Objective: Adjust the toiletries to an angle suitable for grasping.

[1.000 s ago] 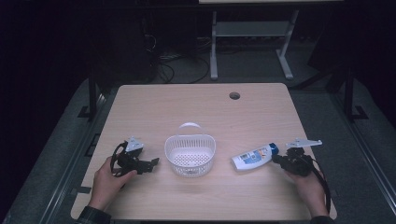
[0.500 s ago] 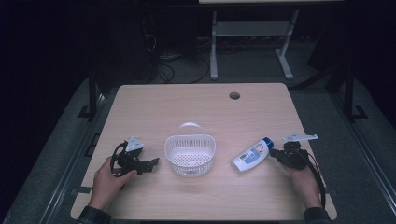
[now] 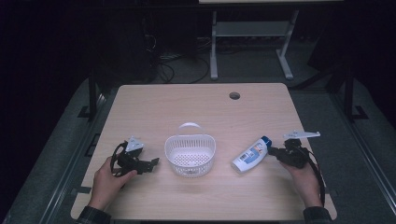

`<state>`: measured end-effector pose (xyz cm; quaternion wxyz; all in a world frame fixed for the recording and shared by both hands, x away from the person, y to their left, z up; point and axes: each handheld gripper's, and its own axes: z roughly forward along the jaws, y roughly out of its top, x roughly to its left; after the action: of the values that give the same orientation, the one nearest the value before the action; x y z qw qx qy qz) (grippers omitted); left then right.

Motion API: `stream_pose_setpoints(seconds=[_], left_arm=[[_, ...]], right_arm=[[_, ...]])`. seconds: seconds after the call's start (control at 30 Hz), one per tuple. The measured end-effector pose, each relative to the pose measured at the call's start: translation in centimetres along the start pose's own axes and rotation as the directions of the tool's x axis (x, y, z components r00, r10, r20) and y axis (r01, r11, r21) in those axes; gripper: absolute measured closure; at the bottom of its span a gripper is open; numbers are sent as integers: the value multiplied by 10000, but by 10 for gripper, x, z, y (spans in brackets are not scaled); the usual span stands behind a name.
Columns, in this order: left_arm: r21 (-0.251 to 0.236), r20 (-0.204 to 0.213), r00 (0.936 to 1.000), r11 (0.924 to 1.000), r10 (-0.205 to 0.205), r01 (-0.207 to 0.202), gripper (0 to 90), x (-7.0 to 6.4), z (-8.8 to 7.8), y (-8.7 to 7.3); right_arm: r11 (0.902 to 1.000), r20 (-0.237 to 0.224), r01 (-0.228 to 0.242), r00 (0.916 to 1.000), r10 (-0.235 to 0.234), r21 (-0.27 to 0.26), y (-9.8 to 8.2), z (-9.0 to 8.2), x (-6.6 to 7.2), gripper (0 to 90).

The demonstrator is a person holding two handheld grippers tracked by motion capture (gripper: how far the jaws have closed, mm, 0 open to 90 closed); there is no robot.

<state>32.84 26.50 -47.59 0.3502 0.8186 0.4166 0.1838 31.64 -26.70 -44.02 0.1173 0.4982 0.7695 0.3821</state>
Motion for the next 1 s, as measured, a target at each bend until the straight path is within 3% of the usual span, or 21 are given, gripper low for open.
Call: stream_pose_setpoints(seconds=[0.1,0.47,1.0], left_arm=[[-3,-3,10000,10000,1,-1,129,0,0,0],[3,-1,10000,10000,8,-8,130,0,0,0],[1,-2,10000,10000,4,-4,129,0,0,0]], right_arm=[[10000,-169,-6,9999,5,-34,3,-2,5,897],[9978,-735,664,9951,-666,-52,17,2,38,897],[9929,-1260,1178,9853,-1150,154,34,31,75,897]])
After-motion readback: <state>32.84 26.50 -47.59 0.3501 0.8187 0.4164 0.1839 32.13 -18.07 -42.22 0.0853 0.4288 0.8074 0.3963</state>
